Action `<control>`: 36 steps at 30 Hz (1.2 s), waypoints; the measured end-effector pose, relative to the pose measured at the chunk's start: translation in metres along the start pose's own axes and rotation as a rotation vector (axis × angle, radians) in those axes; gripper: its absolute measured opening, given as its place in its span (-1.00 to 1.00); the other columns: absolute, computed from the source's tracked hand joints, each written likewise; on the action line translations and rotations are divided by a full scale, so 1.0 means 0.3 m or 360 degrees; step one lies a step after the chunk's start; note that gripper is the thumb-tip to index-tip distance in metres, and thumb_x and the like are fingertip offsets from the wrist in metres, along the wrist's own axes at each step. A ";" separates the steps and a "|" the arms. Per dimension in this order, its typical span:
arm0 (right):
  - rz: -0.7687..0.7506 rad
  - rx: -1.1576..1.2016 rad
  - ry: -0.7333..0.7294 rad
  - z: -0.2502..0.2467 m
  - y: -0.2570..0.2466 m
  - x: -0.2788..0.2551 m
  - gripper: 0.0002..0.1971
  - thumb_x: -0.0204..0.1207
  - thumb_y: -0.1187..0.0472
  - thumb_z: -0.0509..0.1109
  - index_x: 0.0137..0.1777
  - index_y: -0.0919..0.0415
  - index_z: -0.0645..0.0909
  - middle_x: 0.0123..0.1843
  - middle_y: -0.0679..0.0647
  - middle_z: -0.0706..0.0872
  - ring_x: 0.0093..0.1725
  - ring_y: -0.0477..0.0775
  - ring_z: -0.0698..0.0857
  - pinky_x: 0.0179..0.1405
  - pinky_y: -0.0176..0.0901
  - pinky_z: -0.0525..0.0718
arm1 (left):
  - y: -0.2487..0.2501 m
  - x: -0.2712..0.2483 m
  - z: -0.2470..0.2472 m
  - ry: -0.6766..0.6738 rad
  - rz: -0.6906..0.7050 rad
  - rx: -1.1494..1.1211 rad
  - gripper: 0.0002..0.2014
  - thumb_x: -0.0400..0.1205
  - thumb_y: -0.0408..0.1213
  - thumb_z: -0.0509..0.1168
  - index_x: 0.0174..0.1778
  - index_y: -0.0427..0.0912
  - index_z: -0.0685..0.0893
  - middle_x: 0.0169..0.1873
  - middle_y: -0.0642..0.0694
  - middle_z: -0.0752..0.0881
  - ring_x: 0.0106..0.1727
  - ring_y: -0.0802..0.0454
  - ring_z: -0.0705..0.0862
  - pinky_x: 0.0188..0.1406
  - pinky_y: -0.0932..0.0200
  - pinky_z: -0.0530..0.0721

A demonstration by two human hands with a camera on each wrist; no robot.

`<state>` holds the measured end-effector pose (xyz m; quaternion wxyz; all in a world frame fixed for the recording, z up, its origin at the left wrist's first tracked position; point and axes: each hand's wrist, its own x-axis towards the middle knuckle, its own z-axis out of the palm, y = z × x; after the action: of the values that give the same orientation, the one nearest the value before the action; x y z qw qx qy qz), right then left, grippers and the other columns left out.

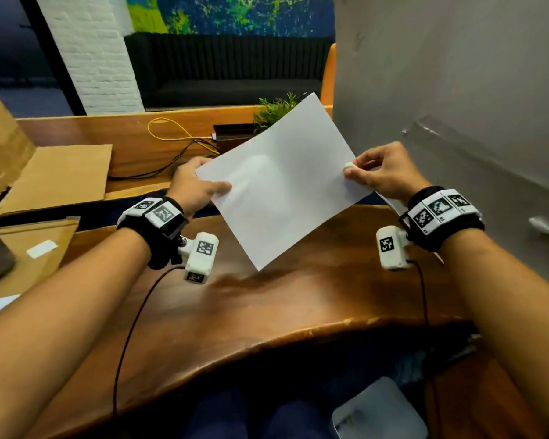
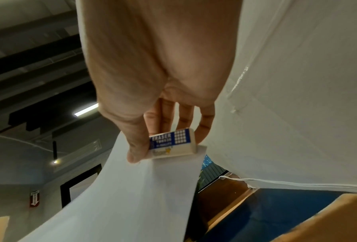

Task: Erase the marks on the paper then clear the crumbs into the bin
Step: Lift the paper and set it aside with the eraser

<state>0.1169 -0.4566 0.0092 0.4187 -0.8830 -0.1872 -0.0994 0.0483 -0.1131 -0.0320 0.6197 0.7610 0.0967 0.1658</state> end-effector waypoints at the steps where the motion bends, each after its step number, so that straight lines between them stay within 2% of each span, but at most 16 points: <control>1: 0.0000 -0.0015 0.0018 -0.002 0.013 0.009 -0.86 0.48 0.09 0.62 -0.13 0.15 0.79 -0.18 0.05 0.81 -0.21 -0.07 0.74 -0.15 -0.18 0.72 | -0.008 -0.004 0.012 -0.0034 0.0020 0.0096 -0.48 0.40 -0.50 0.59 0.23 -0.16 0.60 0.18 -0.11 0.67 0.21 -0.16 0.68 0.21 -0.24 0.69; 3: 0.0010 -0.0034 0.0053 -0.003 0.036 0.031 -0.86 0.49 0.08 0.61 -0.14 0.14 0.79 -0.17 0.09 0.82 -0.20 -0.03 0.73 -0.12 -0.10 0.73 | -0.025 -0.003 0.044 -0.0130 0.0076 0.0218 -0.29 0.34 -0.49 0.63 0.38 -0.03 0.55 0.28 -0.13 0.63 0.24 -0.15 0.67 0.20 -0.23 0.70; 5: 0.0014 -0.0052 0.0093 0.001 0.049 0.050 -0.86 0.50 0.07 0.60 -0.13 0.14 0.80 -0.15 0.10 0.82 -0.18 0.01 0.72 -0.14 -0.08 0.72 | -0.036 0.001 0.086 -0.0330 0.0119 0.0242 -0.12 0.34 -0.52 0.62 0.51 0.15 0.45 0.25 -0.19 0.68 0.21 -0.15 0.71 0.14 -0.19 0.74; 7: 0.0011 -0.0080 0.0115 0.004 0.062 0.071 -0.86 0.51 0.06 0.59 -0.14 0.12 0.80 -0.15 0.09 0.81 -0.16 0.01 0.72 -0.18 -0.11 0.70 | -0.040 0.006 0.124 -0.0521 0.0178 0.0386 -0.15 0.36 -0.51 0.60 0.48 0.26 0.50 0.24 -0.11 0.73 0.24 -0.04 0.72 0.20 -0.07 0.72; 9: 0.0020 -0.0100 0.0155 -0.003 0.080 0.094 -0.86 0.51 0.06 0.58 -0.15 0.12 0.79 -0.10 0.09 0.82 -0.09 0.03 0.74 -0.11 -0.07 0.73 | -0.051 0.019 0.164 -0.0620 0.0230 0.0595 -0.33 0.39 -0.47 0.59 0.38 0.16 0.66 0.28 0.03 0.72 0.31 0.09 0.66 0.26 0.17 0.61; 11: 0.0028 -0.0205 0.0293 -0.012 0.105 0.118 -0.86 0.50 0.04 0.59 -0.15 0.10 0.78 0.07 0.09 0.81 0.15 0.09 0.73 0.21 0.07 0.68 | -0.069 0.033 0.203 -0.0592 0.0183 0.0618 -0.46 0.41 -0.44 0.59 0.30 0.02 0.75 0.28 0.03 0.72 0.32 0.12 0.65 0.15 0.37 0.56; 13: 0.0047 -0.0372 0.0427 -0.015 0.127 0.130 -0.83 0.49 0.01 0.59 -0.10 0.10 0.79 0.23 0.06 0.75 0.35 0.12 0.63 0.41 0.07 0.51 | -0.087 0.047 0.245 -0.0523 0.0095 0.0534 -0.50 0.40 -0.44 0.60 0.28 -0.10 0.77 0.27 -0.03 0.73 0.31 0.10 0.66 0.23 0.29 0.61; 15: 0.0098 -0.0451 0.0430 0.000 0.141 0.120 -0.80 0.50 -0.01 0.58 -0.05 0.11 0.80 0.17 0.05 0.72 0.28 0.11 0.62 0.34 0.08 0.54 | -0.107 0.063 0.298 -0.0463 -0.0032 0.0471 -0.48 0.37 -0.42 0.62 0.28 -0.19 0.76 0.26 -0.10 0.73 0.26 0.03 0.70 0.32 0.09 0.65; 17: 0.0156 -0.0408 0.0235 0.031 0.165 0.104 -0.79 0.50 -0.01 0.58 -0.08 0.14 0.81 -0.07 0.05 0.79 0.01 0.10 0.73 0.07 0.08 0.73 | -0.131 0.075 0.364 -0.0458 -0.0169 0.0448 -0.36 0.26 -0.33 0.67 0.30 -0.24 0.73 0.25 -0.16 0.73 0.22 -0.05 0.72 0.32 -0.02 0.66; 19: 0.0224 -0.0415 -0.0072 0.071 0.193 0.083 -0.78 0.49 -0.01 0.59 -0.15 0.15 0.81 -0.26 0.05 0.80 -0.21 0.06 0.76 -0.18 -0.07 0.73 | -0.152 0.082 0.437 -0.0472 -0.0287 0.0406 -0.23 0.14 -0.22 0.67 0.32 -0.29 0.69 0.24 -0.21 0.73 0.21 -0.11 0.73 0.33 -0.05 0.66; 22: 0.0288 -0.0471 -0.0374 0.126 0.246 0.055 -0.77 0.51 0.02 0.57 -0.27 0.16 0.79 -0.38 0.04 0.80 -0.32 0.00 0.74 -0.27 -0.15 0.66 | -0.158 0.067 0.542 -0.0498 -0.0424 0.0370 -0.27 0.32 -0.35 0.66 0.40 -0.41 0.59 0.24 -0.25 0.71 0.22 -0.15 0.72 0.33 0.01 0.64; 24: 0.0288 -0.0502 -0.0477 0.154 0.275 0.044 -0.76 0.54 0.02 0.54 -0.27 0.16 0.78 -0.40 -0.02 0.77 -0.37 -0.11 0.67 -0.28 -0.23 0.56 | -0.167 0.064 0.598 -0.0513 -0.0453 0.0452 -0.26 0.37 -0.33 0.64 0.46 -0.41 0.54 0.28 -0.23 0.69 0.25 -0.14 0.70 0.33 0.03 0.64; 28: 0.0273 -0.0587 -0.0583 0.187 0.313 0.045 -0.78 0.61 0.04 0.48 0.10 0.14 0.82 0.00 0.03 0.83 -0.05 -0.03 0.71 -0.08 -0.24 0.55 | -0.170 0.061 0.667 -0.0527 -0.0452 0.0567 -0.24 0.45 -0.24 0.60 0.54 -0.36 0.45 0.32 -0.22 0.65 0.29 -0.14 0.65 0.24 0.14 0.61; 30: 0.0291 -0.0617 -0.0605 0.196 0.327 0.054 -0.73 0.60 0.05 0.48 0.19 0.16 0.79 0.08 0.09 0.83 0.07 0.07 0.75 -0.01 -0.21 0.56 | -0.157 0.059 0.673 -0.0512 -0.0446 0.0601 -0.29 0.52 -0.22 0.55 0.55 -0.33 0.43 0.23 -0.19 0.64 0.20 -0.12 0.70 0.13 0.16 0.64; 33: 0.0329 -0.0813 -0.0681 0.192 0.342 0.054 -0.46 0.50 -0.05 0.57 0.42 0.18 0.64 0.25 0.14 0.75 0.21 0.13 0.70 0.15 -0.11 0.62 | -0.134 0.066 0.639 -0.0574 -0.0443 0.0691 -0.26 0.52 -0.11 0.55 0.57 -0.24 0.41 0.12 -0.13 0.57 -0.07 -0.06 0.74 0.04 0.04 0.77; 36: 0.0337 -0.1043 -0.0745 0.173 0.351 0.045 -0.23 0.41 -0.13 0.62 0.55 0.17 0.50 0.40 0.11 0.68 0.33 0.13 0.65 0.32 -0.08 0.60 | -0.125 0.088 0.554 -0.0674 -0.0210 0.1223 -0.33 0.48 0.10 0.52 0.43 -0.14 0.57 0.18 -0.07 0.68 0.13 -0.05 0.66 0.09 0.10 0.64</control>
<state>0.1737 -0.4740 -0.0928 0.0696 -0.9827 -0.1441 0.0934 0.1369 -0.2472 -0.0945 0.3072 0.9455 0.0705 -0.0816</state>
